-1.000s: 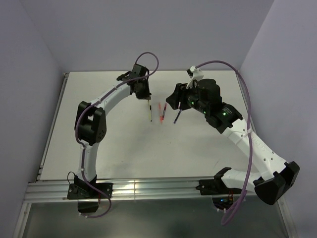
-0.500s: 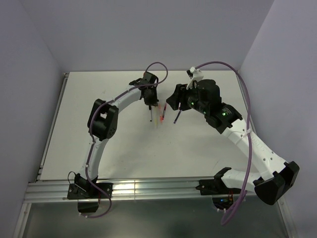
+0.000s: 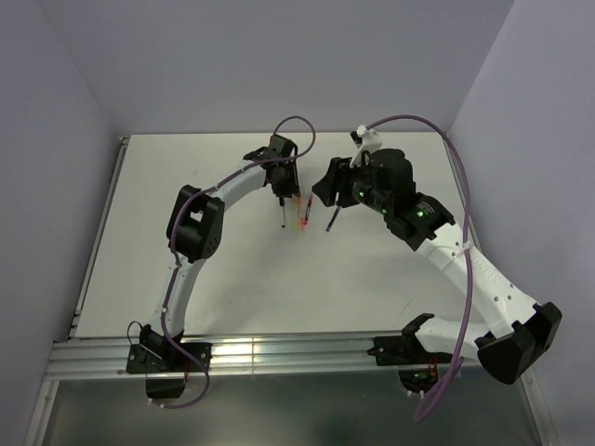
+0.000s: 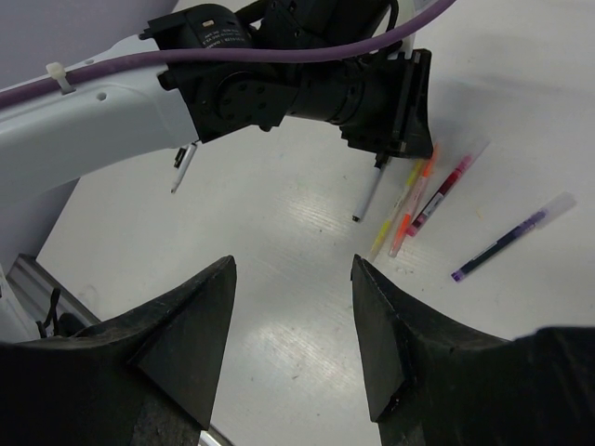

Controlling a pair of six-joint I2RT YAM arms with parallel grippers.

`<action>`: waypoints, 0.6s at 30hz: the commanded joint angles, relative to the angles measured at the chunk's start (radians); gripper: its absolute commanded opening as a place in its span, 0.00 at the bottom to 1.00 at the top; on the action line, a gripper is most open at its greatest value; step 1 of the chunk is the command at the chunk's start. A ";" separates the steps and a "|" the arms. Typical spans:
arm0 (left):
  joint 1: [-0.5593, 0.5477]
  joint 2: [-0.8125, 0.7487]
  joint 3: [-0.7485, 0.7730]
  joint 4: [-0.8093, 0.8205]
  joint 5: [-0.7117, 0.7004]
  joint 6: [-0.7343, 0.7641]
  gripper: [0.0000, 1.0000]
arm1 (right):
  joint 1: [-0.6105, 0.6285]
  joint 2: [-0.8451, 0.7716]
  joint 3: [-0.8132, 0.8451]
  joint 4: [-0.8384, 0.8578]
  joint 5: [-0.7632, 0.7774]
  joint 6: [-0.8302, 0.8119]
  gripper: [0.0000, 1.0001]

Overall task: Insert the pens into the pen caps
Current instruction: Place the pen at the center of the board.

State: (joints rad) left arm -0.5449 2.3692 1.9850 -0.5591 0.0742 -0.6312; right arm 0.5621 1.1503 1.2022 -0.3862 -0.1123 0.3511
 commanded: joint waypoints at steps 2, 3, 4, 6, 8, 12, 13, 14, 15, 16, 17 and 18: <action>-0.006 -0.036 0.032 0.039 -0.005 0.004 0.41 | -0.008 -0.021 -0.006 0.020 0.010 0.006 0.61; -0.006 -0.044 0.032 0.039 -0.007 0.004 0.42 | -0.008 -0.021 -0.007 0.020 0.008 0.006 0.60; -0.006 -0.051 0.032 0.041 -0.010 0.007 0.43 | -0.008 -0.021 -0.007 0.018 0.008 0.006 0.60; -0.007 -0.086 0.028 0.037 -0.030 0.008 0.44 | -0.008 -0.024 -0.006 0.020 0.008 0.006 0.61; -0.006 -0.146 0.009 0.053 -0.042 0.010 0.44 | -0.008 -0.026 -0.006 0.020 0.007 0.006 0.61; -0.007 -0.284 -0.077 0.058 -0.146 -0.007 0.44 | -0.008 -0.029 -0.006 0.018 0.002 0.009 0.61; -0.006 -0.332 -0.089 0.042 -0.177 -0.013 0.44 | -0.008 -0.031 -0.006 0.021 -0.004 0.015 0.61; -0.004 -0.350 -0.109 0.022 -0.216 -0.021 0.43 | -0.008 -0.031 -0.007 0.021 -0.007 0.015 0.61; 0.000 -0.370 -0.121 -0.025 -0.275 -0.037 0.43 | -0.008 -0.031 -0.007 0.021 -0.010 0.017 0.61; 0.014 -0.411 -0.139 -0.047 -0.302 -0.050 0.42 | -0.008 -0.029 -0.006 0.020 -0.013 0.020 0.61; 0.023 -0.438 -0.203 -0.062 -0.324 -0.064 0.40 | -0.008 -0.027 -0.004 0.014 -0.015 0.025 0.61; 0.037 -0.470 -0.251 -0.068 -0.355 -0.090 0.39 | -0.008 -0.027 -0.006 0.010 -0.016 0.026 0.60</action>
State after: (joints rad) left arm -0.5381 2.0129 1.8282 -0.5625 -0.1307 -0.6617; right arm 0.5621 1.1484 1.2018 -0.3866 -0.1215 0.3626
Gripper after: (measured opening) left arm 0.402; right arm 0.604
